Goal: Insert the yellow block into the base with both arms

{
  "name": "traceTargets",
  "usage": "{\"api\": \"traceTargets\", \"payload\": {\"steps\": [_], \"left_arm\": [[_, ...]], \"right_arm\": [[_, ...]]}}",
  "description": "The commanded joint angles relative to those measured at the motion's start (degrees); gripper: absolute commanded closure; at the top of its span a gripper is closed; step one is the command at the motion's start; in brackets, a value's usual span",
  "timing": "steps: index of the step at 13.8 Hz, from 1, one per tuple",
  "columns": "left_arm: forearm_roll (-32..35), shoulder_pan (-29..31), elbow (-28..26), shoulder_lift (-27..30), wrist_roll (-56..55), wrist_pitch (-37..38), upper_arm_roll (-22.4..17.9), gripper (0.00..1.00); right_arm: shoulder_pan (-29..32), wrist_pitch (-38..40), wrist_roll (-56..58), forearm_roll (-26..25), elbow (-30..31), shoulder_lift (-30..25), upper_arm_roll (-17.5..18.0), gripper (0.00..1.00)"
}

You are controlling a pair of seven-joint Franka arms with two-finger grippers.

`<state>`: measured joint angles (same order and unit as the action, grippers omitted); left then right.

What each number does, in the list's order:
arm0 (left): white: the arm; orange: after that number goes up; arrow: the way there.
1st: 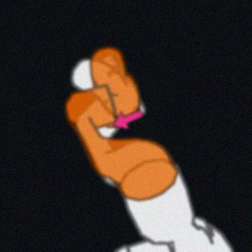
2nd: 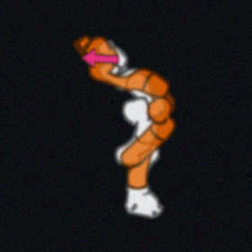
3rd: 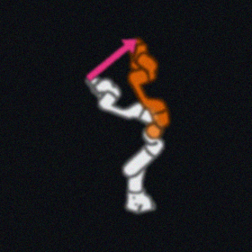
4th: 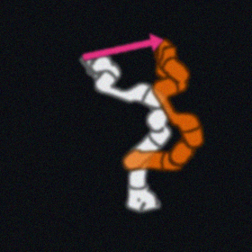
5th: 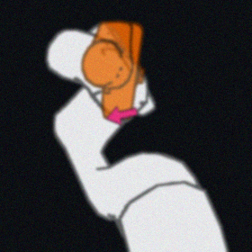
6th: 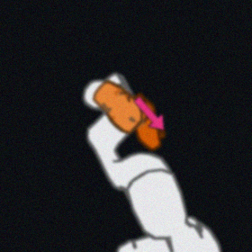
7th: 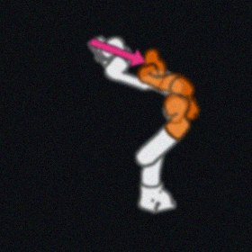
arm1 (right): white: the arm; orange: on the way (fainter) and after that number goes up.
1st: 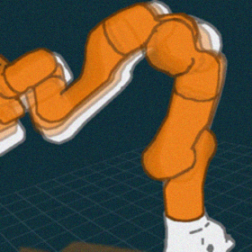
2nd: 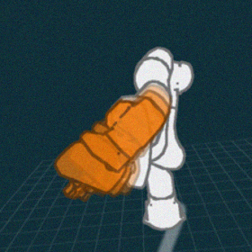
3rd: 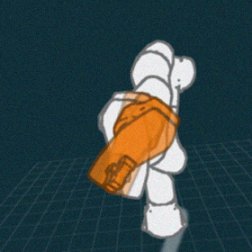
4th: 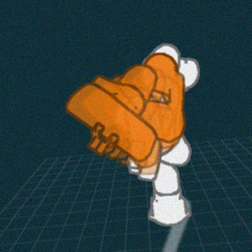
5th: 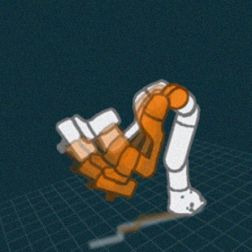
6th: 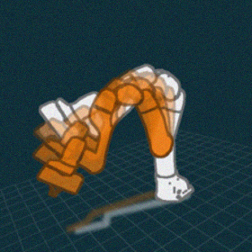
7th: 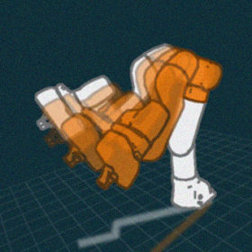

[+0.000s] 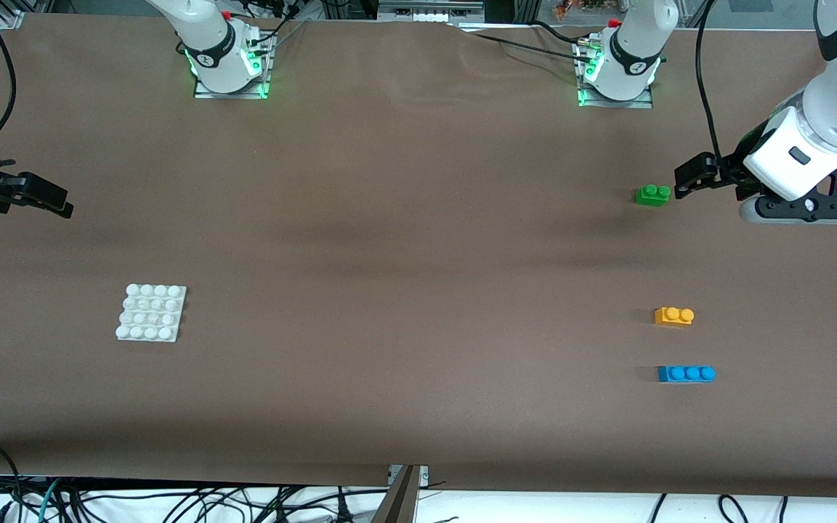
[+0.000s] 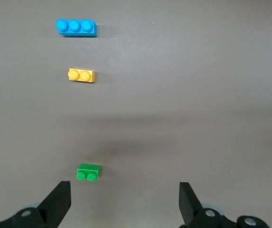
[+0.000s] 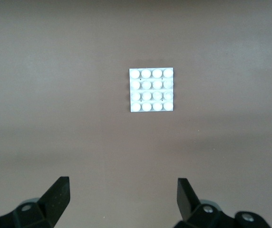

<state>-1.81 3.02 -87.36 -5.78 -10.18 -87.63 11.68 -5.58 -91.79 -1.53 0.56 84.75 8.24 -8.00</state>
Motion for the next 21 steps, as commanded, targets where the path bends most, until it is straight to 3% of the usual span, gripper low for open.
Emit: {"api": "traceTargets", "payload": {"steps": [1,10,13,15,21], "left_arm": [[1.37,-0.21,1.67,-0.81,-0.1,1.32,0.27,0.0],[1.37,-0.3,1.67,-0.9,-0.01,1.23,0.36,0.0],[1.37,-0.3,1.67,-0.9,-0.01,1.32,0.27,0.0],[1.37,-0.3,1.76,-0.9,-0.01,1.23,0.36,0.0],[1.2,-0.3,1.76,-0.9,0.25,1.23,0.27,0.0]], "right_arm": [[0.13,-0.23,-0.14,-0.64,-0.37,0.02,0.36,0.0],[0.66,-1.02,-0.76,-0.64,-0.28,0.81,0.18,0.0],[1.88,-3.2,-0.15,-0.82,-0.11,4.32,-0.08,0.0],[2.68,-4.62,0.29,-3.61,0.15,7.04,-0.08,0.0],[4.97,-21.21,-0.58,-4.07,10.69,13.73,-0.26,0.0]]}}
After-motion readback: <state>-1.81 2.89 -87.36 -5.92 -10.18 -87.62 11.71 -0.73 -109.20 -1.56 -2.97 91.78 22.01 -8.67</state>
